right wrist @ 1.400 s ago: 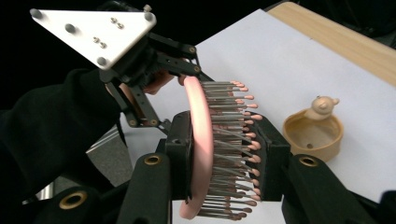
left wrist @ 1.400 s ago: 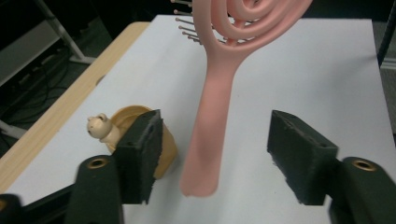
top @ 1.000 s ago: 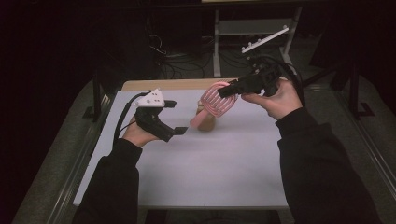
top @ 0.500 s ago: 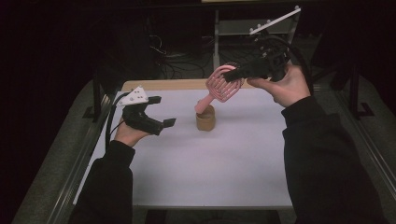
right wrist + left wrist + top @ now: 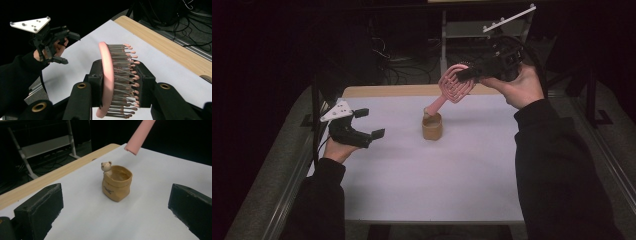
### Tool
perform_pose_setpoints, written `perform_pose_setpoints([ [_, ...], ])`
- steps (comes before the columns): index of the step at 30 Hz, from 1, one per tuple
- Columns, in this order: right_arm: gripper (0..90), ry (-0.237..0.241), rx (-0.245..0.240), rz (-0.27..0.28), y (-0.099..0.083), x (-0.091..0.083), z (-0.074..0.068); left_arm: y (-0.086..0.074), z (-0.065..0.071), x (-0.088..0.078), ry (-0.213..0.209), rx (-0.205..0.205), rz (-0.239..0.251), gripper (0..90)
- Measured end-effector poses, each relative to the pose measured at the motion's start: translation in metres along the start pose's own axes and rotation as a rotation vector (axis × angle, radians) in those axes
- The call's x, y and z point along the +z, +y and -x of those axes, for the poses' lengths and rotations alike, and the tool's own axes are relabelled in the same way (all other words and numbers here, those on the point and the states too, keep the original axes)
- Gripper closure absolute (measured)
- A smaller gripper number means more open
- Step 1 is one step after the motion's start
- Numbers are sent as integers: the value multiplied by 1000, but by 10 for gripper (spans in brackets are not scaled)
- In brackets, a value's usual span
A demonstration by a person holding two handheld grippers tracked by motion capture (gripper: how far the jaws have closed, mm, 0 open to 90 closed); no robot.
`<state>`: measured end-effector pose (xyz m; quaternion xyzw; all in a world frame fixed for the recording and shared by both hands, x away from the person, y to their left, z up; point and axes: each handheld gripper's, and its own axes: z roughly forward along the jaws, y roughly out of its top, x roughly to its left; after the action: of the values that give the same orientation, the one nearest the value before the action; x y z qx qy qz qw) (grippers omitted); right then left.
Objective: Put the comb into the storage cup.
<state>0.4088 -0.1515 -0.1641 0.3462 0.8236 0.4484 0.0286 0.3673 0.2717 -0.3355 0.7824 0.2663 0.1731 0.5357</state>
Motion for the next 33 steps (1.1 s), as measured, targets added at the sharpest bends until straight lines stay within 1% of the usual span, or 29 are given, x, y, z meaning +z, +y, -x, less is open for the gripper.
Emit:
perform_pose_setpoints([
  [7, 635, -10, 8, -3, 0, 4, 7, -18, -4, -11, 22, -13, -5, 0],
  [10, 634, -13, 25, 4, -1, 6, 13, -27, -5, -14, 33, -19, -11, 0],
  [14, 634, -21, 43, 11, -4, 7, 20, -35, -6, -20, 42, -24, 0, 0],
  [20, 635, -27, 68, 16, -11, 9, 32, -41, -3, -26, 46, -27, 15, 0],
  [22, 634, -23, 75, 18, -13, 10, 35, -44, 1, -28, 44, -15, 17, 0],
  [25, 635, -22, 82, 17, -16, 14, 39, -50, 4, -28, 40, -13, 17, 0],
  [29, 634, -14, 93, 20, -20, 18, 43, -58, 5, -29, 41, -28, 20, 0],
  [33, 635, -7, 98, 12, -24, 23, 45, -67, 4, -29, 49, -36, 19, 0],
])
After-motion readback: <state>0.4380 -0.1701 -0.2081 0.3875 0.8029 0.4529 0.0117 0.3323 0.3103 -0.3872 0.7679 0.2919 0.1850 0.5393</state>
